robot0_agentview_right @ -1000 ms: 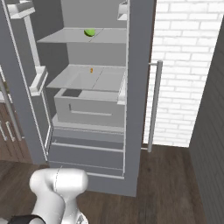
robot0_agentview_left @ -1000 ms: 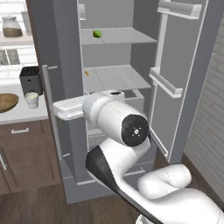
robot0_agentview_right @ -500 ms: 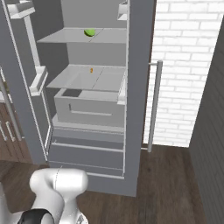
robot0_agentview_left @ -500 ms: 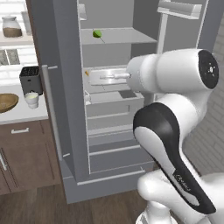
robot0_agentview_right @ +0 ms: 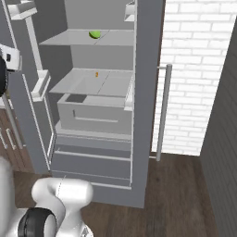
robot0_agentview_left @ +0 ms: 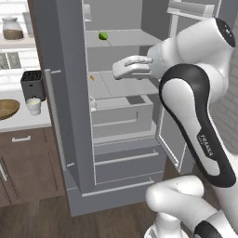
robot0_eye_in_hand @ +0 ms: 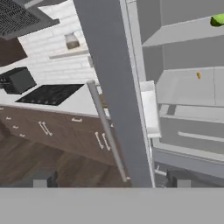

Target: Grab a lemon wedge from the fridge and one ice cube from the ice bowl, and put them in the glass of lemonade.

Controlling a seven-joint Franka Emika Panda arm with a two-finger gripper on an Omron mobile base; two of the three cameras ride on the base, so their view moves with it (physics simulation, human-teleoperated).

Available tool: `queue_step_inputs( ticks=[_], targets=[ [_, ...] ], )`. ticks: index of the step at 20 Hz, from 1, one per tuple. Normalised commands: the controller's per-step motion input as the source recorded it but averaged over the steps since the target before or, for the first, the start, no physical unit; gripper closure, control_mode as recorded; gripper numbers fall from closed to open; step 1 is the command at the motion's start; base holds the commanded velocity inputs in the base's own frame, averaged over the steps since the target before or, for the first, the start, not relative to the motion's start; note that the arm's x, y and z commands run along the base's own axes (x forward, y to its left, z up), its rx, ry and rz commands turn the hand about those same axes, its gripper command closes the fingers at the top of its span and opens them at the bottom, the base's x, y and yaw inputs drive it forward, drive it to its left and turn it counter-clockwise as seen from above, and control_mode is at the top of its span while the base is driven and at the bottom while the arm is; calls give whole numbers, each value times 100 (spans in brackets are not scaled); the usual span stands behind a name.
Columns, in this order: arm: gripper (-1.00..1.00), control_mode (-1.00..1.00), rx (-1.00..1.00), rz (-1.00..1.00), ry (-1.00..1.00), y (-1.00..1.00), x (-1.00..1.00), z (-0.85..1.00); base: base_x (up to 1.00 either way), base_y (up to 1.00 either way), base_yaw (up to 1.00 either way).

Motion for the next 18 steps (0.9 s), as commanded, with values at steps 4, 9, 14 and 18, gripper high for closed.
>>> queue_step_inputs(
  ticks=[4, 9, 14, 18],
  targets=[
    [-100, -100, 0, 11, 17, -1, 100, -23, 0, 0, 0],
    [-100, -100, 0, 13, 7, 7, 100, -25, 0, 0, 0],
    [-100, -100, 0, 13, 0, 14, 91, -24, 0, 0, 0],
    [-100, -100, 1, 11, 0, 9, 27, -14, 0, 0, 0]
  ],
)
